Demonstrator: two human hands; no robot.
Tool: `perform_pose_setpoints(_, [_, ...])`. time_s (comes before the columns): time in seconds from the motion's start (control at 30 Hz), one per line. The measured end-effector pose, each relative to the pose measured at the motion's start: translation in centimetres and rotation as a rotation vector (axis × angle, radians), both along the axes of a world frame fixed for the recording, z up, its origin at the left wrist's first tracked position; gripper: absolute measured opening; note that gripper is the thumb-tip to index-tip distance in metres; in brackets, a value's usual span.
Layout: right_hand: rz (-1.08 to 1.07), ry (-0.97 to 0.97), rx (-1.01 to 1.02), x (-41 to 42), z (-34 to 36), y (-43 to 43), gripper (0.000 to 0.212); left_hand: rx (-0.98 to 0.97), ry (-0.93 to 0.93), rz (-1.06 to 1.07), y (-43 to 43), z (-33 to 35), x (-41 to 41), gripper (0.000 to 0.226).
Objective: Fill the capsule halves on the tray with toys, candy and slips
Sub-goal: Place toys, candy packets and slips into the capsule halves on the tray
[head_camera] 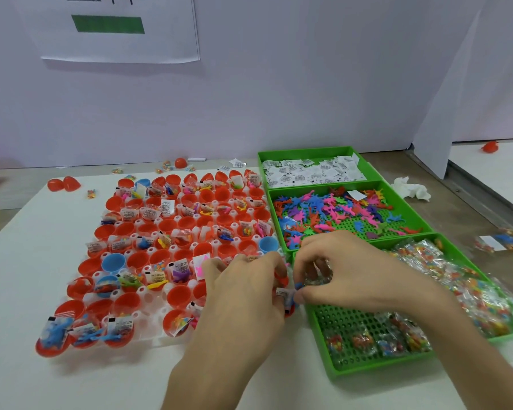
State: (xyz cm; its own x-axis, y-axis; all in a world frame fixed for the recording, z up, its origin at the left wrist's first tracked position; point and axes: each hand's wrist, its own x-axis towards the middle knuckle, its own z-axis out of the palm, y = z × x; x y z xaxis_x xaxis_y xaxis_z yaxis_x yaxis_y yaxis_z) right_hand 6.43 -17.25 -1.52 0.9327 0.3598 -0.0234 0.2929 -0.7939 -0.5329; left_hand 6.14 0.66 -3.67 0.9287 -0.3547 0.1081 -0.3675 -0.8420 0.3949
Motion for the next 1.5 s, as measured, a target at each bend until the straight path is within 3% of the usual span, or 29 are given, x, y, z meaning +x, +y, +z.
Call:
perform_pose_setpoints(0.3, [0.042, 0.074, 0.149, -0.3, 0.7, 0.1, 0.014, 0.007, -0.013, 0.0, -0.1, -0.1, 0.1, 0.017])
perform_pose_setpoints(0.77, [0.06, -0.08, 0.101, -0.4, -0.6, 1.7, 0.025, 0.044, -0.006, -0.002, -0.4, 0.4, 0.4, 0.012])
perform_pose_setpoints(1.03, [0.111, 0.06, 0.111, -0.6, 0.1, 1.0, 0.012, 0.09, -0.024, 0.011, -0.5, 0.5, 0.6, 0.011])
perform_pose_setpoints(1.27, [0.023, -0.14, 0.021, -0.1, -0.8, 1.3, 0.02, 0.115, -0.023, -0.005, -0.6, 0.4, 0.8, 0.006])
perform_pose_setpoints(1.5, [0.017, -0.115, 0.036, 0.1, -1.0, 1.1, 0.021, 0.163, 0.01, -0.044, -0.7, 0.7, 1.2, 0.009])
